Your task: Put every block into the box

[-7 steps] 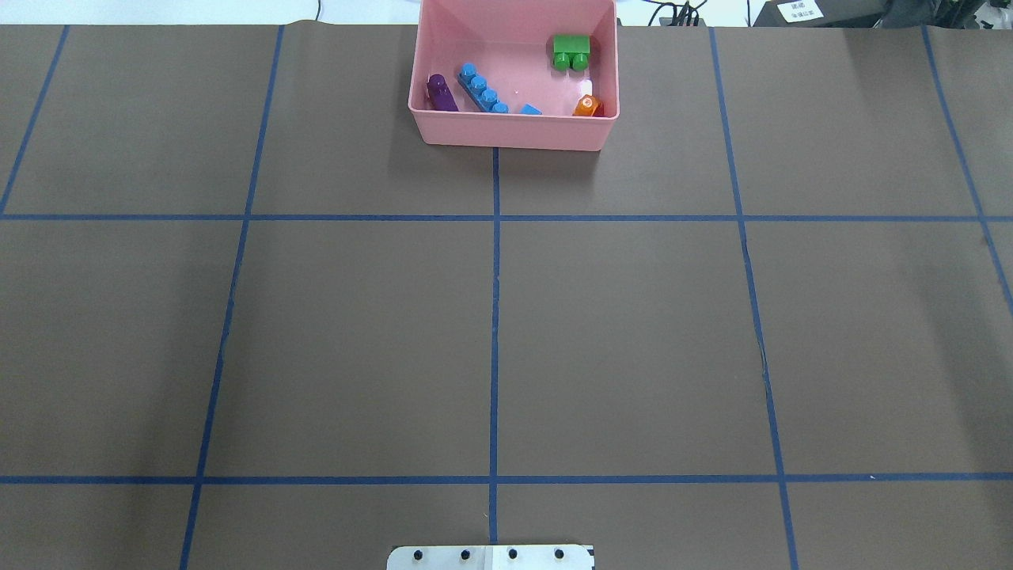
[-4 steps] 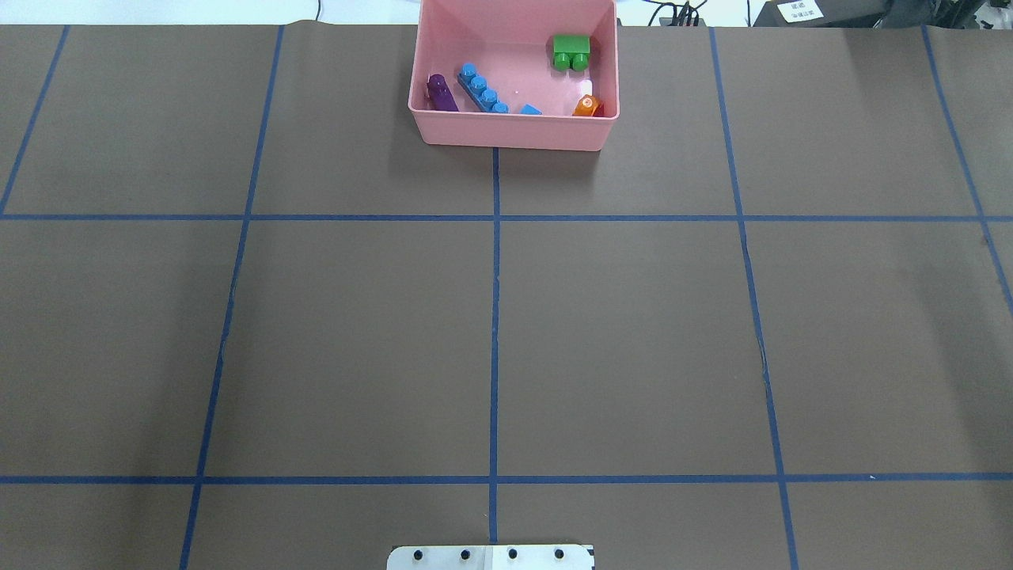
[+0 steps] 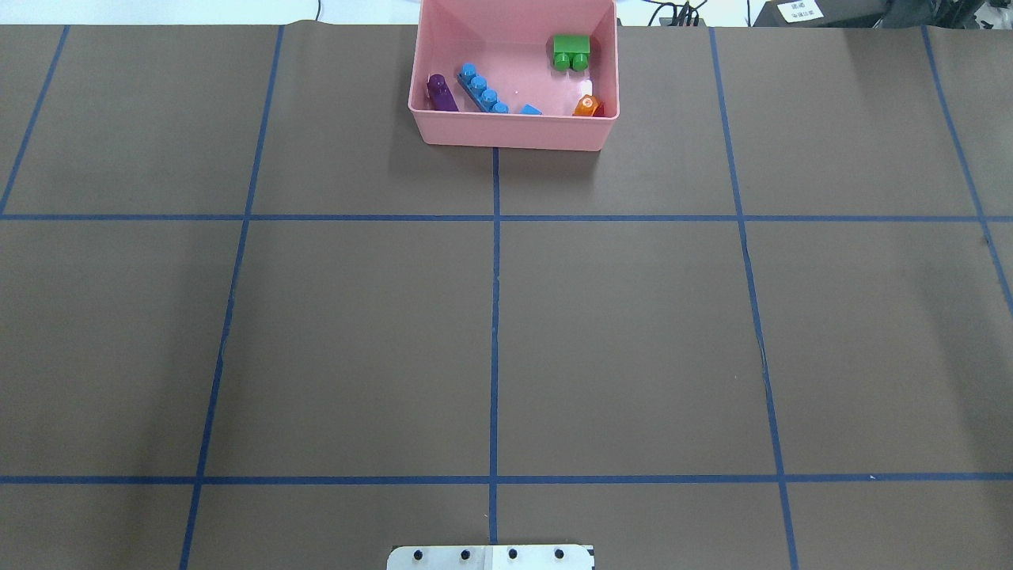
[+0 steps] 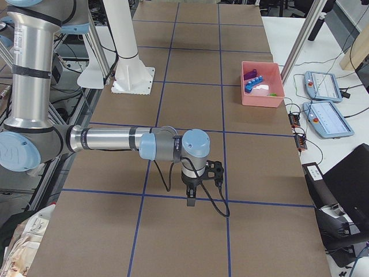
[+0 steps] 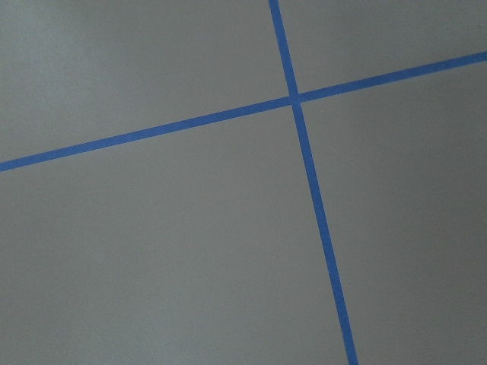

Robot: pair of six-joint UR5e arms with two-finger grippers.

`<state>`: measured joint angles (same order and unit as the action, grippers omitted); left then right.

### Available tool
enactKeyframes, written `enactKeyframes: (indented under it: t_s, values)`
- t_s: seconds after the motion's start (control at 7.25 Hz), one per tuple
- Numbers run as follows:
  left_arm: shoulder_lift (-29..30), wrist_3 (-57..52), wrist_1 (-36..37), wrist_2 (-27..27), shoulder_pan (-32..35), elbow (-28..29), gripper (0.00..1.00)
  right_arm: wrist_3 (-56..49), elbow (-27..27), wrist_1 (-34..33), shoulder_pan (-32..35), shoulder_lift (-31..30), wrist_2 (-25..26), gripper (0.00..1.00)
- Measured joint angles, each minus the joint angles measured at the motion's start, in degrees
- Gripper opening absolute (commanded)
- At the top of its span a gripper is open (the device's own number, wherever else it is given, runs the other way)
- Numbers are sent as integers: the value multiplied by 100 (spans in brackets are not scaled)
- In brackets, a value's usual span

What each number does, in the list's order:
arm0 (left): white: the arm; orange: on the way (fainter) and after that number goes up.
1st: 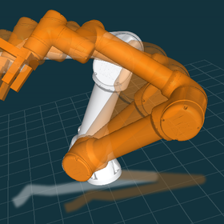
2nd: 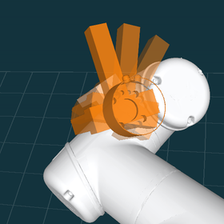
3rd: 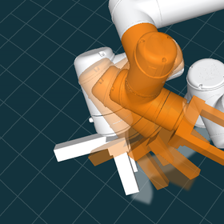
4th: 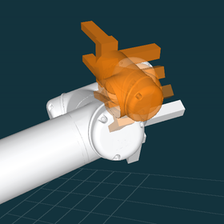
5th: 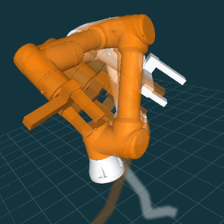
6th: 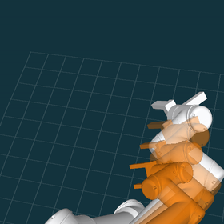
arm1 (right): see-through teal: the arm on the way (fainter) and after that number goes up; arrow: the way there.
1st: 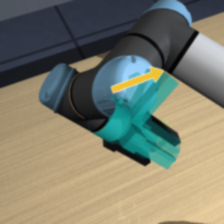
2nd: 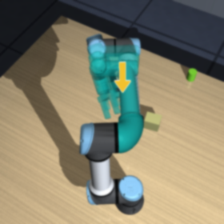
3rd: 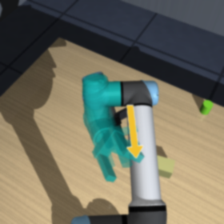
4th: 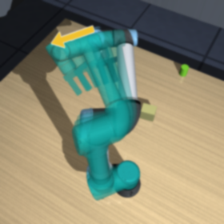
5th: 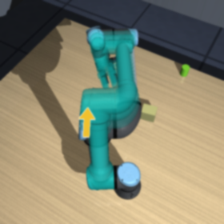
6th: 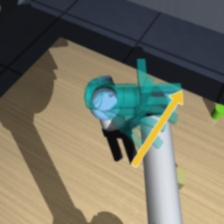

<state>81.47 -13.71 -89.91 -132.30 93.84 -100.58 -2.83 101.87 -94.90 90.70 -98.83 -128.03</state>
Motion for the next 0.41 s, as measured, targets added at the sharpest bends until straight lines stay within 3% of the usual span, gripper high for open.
enactKeyframes:
  t_s: [0.41]
  values:
    - [0,0,0,-6,-9,8,100,10,-33,-31,-5,-7,-7,100]
